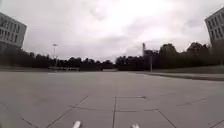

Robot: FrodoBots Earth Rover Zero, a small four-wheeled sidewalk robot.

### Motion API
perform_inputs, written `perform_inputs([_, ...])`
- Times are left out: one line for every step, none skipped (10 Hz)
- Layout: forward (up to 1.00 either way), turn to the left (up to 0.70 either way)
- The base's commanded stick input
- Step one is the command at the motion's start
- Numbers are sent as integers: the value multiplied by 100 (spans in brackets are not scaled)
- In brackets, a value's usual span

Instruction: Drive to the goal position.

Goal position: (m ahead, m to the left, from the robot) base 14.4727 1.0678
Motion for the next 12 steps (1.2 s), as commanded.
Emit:
perform_inputs([70,0])
perform_inputs([70,0])
perform_inputs([70,0])
perform_inputs([70,-15])
perform_inputs([70,-32])
perform_inputs([70,-12])
perform_inputs([70,0])
perform_inputs([70,0])
perform_inputs([70,0])
perform_inputs([70,0])
perform_inputs([70,0])
perform_inputs([70,0])
